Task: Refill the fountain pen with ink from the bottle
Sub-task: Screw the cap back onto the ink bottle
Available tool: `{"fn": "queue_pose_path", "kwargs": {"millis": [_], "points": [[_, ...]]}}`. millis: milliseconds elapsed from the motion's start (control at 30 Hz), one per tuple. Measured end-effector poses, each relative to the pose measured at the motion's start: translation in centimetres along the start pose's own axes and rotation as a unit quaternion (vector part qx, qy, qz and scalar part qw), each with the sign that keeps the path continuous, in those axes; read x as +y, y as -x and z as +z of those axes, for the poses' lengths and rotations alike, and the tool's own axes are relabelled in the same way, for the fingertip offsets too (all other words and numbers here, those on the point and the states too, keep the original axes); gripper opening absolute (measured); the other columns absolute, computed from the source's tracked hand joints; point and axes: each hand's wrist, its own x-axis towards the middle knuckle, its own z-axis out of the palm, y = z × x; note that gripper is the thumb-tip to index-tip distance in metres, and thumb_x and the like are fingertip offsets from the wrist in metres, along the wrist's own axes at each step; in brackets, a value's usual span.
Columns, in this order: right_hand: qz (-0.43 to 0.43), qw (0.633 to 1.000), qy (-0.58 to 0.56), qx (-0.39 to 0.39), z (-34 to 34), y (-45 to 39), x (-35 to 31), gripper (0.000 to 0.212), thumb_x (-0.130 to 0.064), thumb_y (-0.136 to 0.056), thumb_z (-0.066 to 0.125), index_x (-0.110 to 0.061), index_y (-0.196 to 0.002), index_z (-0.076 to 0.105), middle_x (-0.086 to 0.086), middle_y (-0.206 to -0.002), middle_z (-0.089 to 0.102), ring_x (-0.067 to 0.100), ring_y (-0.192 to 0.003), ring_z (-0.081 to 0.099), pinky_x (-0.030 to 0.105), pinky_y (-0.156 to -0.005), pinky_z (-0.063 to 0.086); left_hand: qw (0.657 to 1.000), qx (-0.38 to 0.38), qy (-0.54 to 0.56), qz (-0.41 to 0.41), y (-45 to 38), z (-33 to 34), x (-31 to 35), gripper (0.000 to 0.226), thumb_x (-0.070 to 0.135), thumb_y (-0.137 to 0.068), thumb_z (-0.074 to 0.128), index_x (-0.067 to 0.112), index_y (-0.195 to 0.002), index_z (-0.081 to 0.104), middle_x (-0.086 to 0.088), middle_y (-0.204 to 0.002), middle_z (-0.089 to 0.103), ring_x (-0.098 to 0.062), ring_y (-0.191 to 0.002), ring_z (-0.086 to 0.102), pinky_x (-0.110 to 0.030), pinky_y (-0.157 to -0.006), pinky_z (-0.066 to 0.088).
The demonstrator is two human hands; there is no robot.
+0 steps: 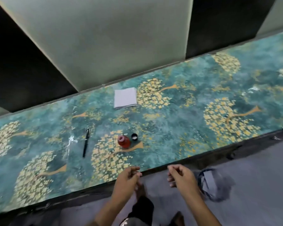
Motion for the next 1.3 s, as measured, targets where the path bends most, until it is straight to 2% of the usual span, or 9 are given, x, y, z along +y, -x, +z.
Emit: {"fn": "queue_pose_path", "kwargs": {"millis": [133,233,400,567,733,833,933,1100,1300], "points": [[-0.107,0.986,0.125,-0.018,4.8,-1.2,-4.9,0.018,-0.021,-0.095,0.064,-0.015,-0.078,0.066,0.003,-0.063,0.066,0.015,-0.055,0.063,0.045,-0.061,0.056,1.000,0.018,0.010,0.011,-2.1,-3.7,0.3,0.013,0.012,-0.096,0.063,0.013,-0.110,0.063,-0.009,-0.086,0.064,-0.012,-0.061,0.064,-0.022,-0.053,0.049],[-0.147,0.964,0.219,-0.030,8.2,-2.7,-7.7,0.003,-0.022,-0.094,0.064,-0.023,-0.092,0.067,-0.002,-0.083,0.067,0.015,-0.068,0.066,0.044,-0.069,0.057,1.000,0.009,0.004,-0.002,-4.3,-5.5,0.3,0.027,0.024,-0.088,0.073,0.015,-0.110,0.059,-0.004,-0.082,0.060,-0.021,-0.067,0.063,-0.033,-0.059,0.054],[-0.193,0.863,0.463,-0.063,12.4,-7.0,-9.8,0.059,-0.016,-0.090,0.064,-0.031,-0.143,0.043,0.002,-0.140,0.044,0.021,-0.097,0.064,0.040,-0.083,0.054,0.995,0.048,-0.068,0.062,-7.5,-7.1,2.1,0.070,0.041,-0.071,0.085,0.021,-0.126,0.047,0.003,-0.109,0.060,-0.020,-0.094,0.064,-0.040,-0.079,0.055],[-0.216,0.789,0.569,-0.081,14.9,-8.5,-9.3,0.070,-0.015,-0.087,0.067,-0.035,-0.147,0.037,0.002,-0.139,0.040,0.026,-0.113,0.056,0.041,-0.085,0.055,0.981,0.018,-0.138,0.137,-10.0,-8.8,3.0,0.099,0.046,-0.066,0.088,0.021,-0.146,0.035,-0.001,-0.140,0.044,-0.014,-0.108,0.058,-0.038,-0.098,0.050],[-0.256,0.797,0.544,-0.065,15.7,-8.4,-8.5,0.038,-0.014,-0.093,0.059,-0.025,-0.129,0.062,0.000,-0.120,0.056,0.025,-0.108,0.058,0.038,-0.085,0.052,0.968,-0.034,-0.147,0.199,-11.6,-10.0,3.6,0.076,0.042,-0.071,0.085,0.024,-0.137,0.052,0.001,-0.133,0.055,-0.013,-0.107,0.060,-0.030,-0.097,0.049],[-0.240,0.830,0.502,-0.045,15.5,-7.4,-8.8,0.042,-0.015,-0.090,0.064,-0.022,-0.131,0.058,0.001,-0.124,0.062,0.023,-0.112,0.060,0.039,-0.094,0.051,0.965,-0.044,-0.140,0.219,-12.0,-10.4,3.7,0.058,0.035,-0.076,0.082,0.025,-0.130,0.061,0.004,-0.125,0.063,-0.014,-0.108,0.062,-0.029,-0.096,0.049],[-0.227,0.857,0.462,-0.040,15.5,-6.5,-9.9,0.035,-0.016,-0.086,0.072,-0.020,-0.118,0.059,0.001,-0.115,0.066,0.020,-0.099,0.063,0.032,-0.084,0.051,0.970,-0.059,-0.111,0.207,-12.3,-10.8,4.0,0.054,0.032,-0.075,0.084,0.026,-0.125,0.065,0.009,-0.117,0.064,-0.010,-0.098,0.064,-0.026,-0.090,0.052],[-0.254,0.829,0.493,-0.072,15.9,-6.0,-11.2,0.034,-0.014,-0.085,0.072,-0.015,-0.118,0.064,0.002,-0.111,0.067,0.010,-0.090,0.055,0.019,-0.080,0.041,0.974,-0.070,-0.082,0.198,-12.4,-10.9,4.0,0.052,0.033,-0.071,0.087,0.028,-0.119,0.067,0.014,-0.109,0.063,-0.007,-0.094,0.066,-0.027,-0.089,0.054],[-0.284,0.803,0.512,-0.108,16.4,-5.6,-12.6,0.043,-0.013,-0.085,0.070,-0.014,-0.126,0.055,0.011,-0.113,0.065,0.024,-0.097,0.062,0.039,-0.085,0.054,0.976,-0.071,-0.073,0.191,-12.5,-11.0,4.1,0.052,0.037,-0.069,0.088,0.030,-0.117,0.068,0.011,-0.110,0.066,-0.009,-0.094,0.067,-0.031,-0.088,0.056]]}}
